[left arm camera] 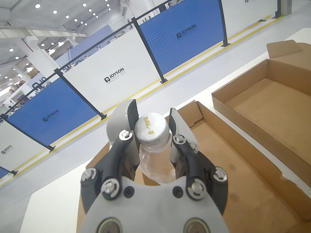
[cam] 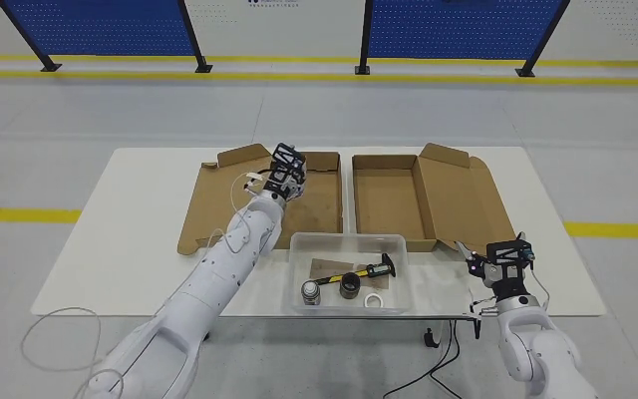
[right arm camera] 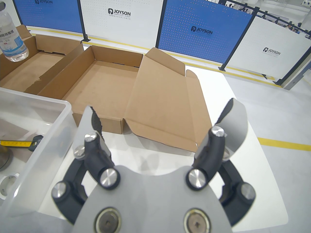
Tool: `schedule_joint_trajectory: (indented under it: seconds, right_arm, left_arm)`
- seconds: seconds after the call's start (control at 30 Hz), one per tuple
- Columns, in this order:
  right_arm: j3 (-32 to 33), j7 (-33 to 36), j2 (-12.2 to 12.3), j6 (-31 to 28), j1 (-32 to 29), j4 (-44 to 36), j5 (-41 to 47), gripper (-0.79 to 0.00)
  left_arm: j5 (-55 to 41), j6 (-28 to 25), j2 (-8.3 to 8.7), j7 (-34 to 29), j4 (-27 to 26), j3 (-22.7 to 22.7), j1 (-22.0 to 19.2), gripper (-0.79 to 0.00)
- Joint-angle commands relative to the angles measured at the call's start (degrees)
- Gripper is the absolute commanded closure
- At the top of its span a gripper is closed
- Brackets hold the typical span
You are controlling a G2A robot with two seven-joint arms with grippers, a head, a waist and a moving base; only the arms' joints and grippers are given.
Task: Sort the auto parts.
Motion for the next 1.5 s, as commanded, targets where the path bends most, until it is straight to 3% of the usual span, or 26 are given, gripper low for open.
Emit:
schedule_joint_trajectory:
  seconds: [0.0, 0.17, 0.23, 0.27, 0.57, 0.8, 0.93, 1.1, 1.23, 1.33, 1.47]
  right_arm:
    - [0.00, 0.00, 0.00, 0.00, 0.00, 0.00, 0.00, -0.785]
    - [0.00, 0.00, 0.00, 0.00, 0.00, 0.00, 0.00, -0.785]
    - [0.00, 0.00, 0.00, 0.00, 0.00, 0.00, 0.00, -0.785]
    - [0.00, 0.00, 0.00, 0.00, 0.00, 0.00, 0.00, -0.785]
    - [0.00, 0.00, 0.00, 0.00, 0.00, 0.00, 0.00, -0.785]
    - [0.00, 0.00, 0.00, 0.00, 0.00, 0.00, 0.00, -0.785]
    - [0.00, 0.00, 0.00, 0.00, 0.00, 0.00, 0.00, -0.785]
    - [0.00, 0.00, 0.00, 0.00, 0.00, 0.00, 0.00, -0.785]
    - [0.00, 0.00, 0.00, 0.00, 0.00, 0.00, 0.00, -0.785]
    - [0.00, 0.00, 0.00, 0.00, 0.00, 0.00, 0.00, -0.785]
    - [0.00, 0.00, 0.00, 0.00, 0.00, 0.00, 0.00, -0.785]
  left_arm:
    - [-0.72, -0.14, -0.90, 1.16, 3.09, 0.74, -0.58, 0.000]
    - [-0.09, -0.98, -2.79, 2.69, 8.47, 2.84, -1.63, -0.006]
    - [-0.49, -1.34, -3.40, 2.95, 9.89, 3.09, -2.14, -0.493]
    - [-0.65, -1.66, -3.67, 2.99, 10.49, 3.17, -2.44, -0.785]
    - [0.90, -0.25, -4.64, 3.02, 11.65, 2.76, -4.89, -0.785]
    - [3.50, 0.18, -2.78, 1.35, 4.51, -0.27, -2.99, -0.785]
    - [5.09, -2.13, -0.36, -3.76, -6.33, -3.85, 2.58, -0.785]
    - [7.39, -12.35, 3.92, -15.46, -28.68, -11.72, 14.19, -0.785]
    - [8.38, -17.04, 6.40, -23.26, -44.85, -19.11, 23.40, -0.785]
    - [5.68, -23.95, 7.34, -28.46, -52.58, -21.80, 27.83, -0.785]
    - [1.99, -31.12, 8.24, -34.68, -58.22, -24.27, 32.14, -0.785]
